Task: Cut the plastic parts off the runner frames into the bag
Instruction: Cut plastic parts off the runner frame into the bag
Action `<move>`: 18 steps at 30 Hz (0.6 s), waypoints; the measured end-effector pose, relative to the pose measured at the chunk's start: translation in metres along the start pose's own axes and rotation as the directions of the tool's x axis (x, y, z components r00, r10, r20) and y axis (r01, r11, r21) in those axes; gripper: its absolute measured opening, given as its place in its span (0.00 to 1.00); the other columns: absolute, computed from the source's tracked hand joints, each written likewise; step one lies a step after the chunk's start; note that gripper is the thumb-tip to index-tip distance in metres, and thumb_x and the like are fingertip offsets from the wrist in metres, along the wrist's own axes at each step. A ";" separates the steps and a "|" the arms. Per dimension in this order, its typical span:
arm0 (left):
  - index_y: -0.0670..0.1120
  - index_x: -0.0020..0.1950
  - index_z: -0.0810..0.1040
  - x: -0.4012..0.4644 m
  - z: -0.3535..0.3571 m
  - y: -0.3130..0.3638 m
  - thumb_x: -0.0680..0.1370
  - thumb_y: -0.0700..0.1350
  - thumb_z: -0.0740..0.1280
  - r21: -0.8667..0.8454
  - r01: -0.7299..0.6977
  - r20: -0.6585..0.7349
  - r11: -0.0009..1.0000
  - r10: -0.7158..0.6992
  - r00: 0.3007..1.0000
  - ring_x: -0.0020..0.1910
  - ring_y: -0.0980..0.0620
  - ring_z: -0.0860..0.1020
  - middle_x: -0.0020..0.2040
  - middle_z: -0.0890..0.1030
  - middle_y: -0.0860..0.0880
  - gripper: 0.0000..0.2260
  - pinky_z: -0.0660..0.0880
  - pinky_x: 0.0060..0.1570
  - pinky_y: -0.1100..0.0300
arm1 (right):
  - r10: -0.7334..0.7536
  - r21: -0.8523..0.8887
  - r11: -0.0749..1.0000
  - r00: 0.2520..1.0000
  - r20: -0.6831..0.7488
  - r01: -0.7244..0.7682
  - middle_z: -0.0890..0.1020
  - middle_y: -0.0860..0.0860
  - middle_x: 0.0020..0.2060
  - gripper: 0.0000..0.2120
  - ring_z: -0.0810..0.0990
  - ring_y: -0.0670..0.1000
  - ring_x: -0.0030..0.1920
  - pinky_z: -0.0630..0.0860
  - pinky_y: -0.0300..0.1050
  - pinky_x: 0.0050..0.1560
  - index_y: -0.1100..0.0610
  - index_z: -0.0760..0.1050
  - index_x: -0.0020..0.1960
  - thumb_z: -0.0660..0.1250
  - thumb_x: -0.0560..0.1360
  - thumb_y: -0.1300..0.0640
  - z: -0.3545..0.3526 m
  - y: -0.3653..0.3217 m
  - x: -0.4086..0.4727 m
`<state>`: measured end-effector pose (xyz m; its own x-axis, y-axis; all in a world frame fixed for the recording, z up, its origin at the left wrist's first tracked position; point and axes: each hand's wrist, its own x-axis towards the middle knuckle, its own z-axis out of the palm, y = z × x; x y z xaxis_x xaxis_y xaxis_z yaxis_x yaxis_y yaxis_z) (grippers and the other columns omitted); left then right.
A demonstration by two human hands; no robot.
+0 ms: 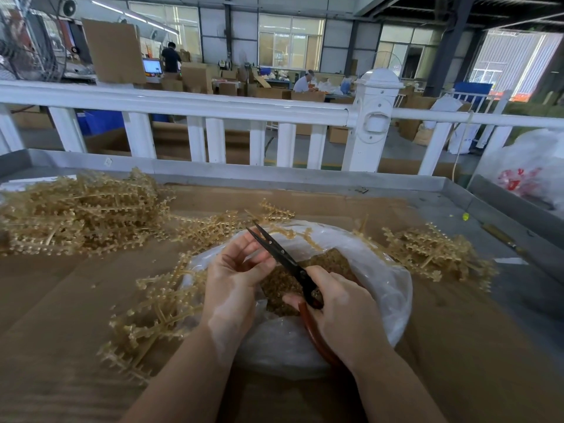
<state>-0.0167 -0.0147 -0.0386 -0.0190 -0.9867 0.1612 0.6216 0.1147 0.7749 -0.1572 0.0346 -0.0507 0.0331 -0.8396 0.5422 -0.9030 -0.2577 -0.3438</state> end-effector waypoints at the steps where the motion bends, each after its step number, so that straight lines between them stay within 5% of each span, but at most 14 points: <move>1: 0.40 0.49 0.79 0.000 0.000 0.000 0.62 0.26 0.66 0.005 -0.003 -0.001 1.000 0.003 1.000 0.43 0.50 0.75 0.45 0.75 0.42 0.18 0.79 0.42 0.66 | -0.001 0.000 1.000 1.000 -0.008 0.001 0.80 0.46 0.36 0.15 0.78 0.45 0.35 0.65 0.29 0.36 0.51 0.78 0.52 0.69 0.72 0.42 0.000 0.000 0.000; 9: 0.42 0.54 0.80 0.000 -0.002 -0.001 0.63 0.31 0.69 0.007 0.004 -0.032 1.000 -0.004 0.999 0.42 0.52 0.82 0.43 0.82 0.46 0.21 0.79 0.43 0.64 | 0.014 0.036 0.999 0.999 -0.040 -0.012 0.79 0.43 0.34 0.17 0.76 0.42 0.34 0.65 0.27 0.34 0.49 0.77 0.50 0.64 0.72 0.37 -0.003 0.001 -0.001; 14: 0.42 0.54 0.80 0.001 -0.002 -0.003 0.69 0.33 0.69 0.031 0.023 -0.130 0.999 -0.019 0.991 0.39 0.55 0.82 0.35 0.81 0.52 0.15 0.79 0.43 0.64 | 0.071 0.075 0.995 0.994 -0.077 -0.065 0.80 0.43 0.37 0.22 0.78 0.44 0.39 0.75 0.39 0.39 0.47 0.76 0.52 0.58 0.71 0.33 -0.002 0.003 0.000; 18: 0.41 0.53 0.80 0.002 -0.001 -0.002 0.68 0.34 0.69 0.000 0.034 -0.172 0.999 -0.033 0.985 0.40 0.52 0.83 0.40 0.83 0.47 0.14 0.80 0.42 0.64 | 0.103 0.053 0.994 0.992 -0.072 -0.100 0.79 0.42 0.38 0.21 0.77 0.43 0.40 0.72 0.35 0.39 0.46 0.76 0.53 0.58 0.71 0.33 -0.001 0.003 0.001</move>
<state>-0.0171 -0.0168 -0.0401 0.0950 -0.9951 0.0278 0.6203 0.0810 0.7802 -0.1600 0.0338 -0.0505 -0.0911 -0.8253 0.5573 -0.8777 -0.1978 -0.4365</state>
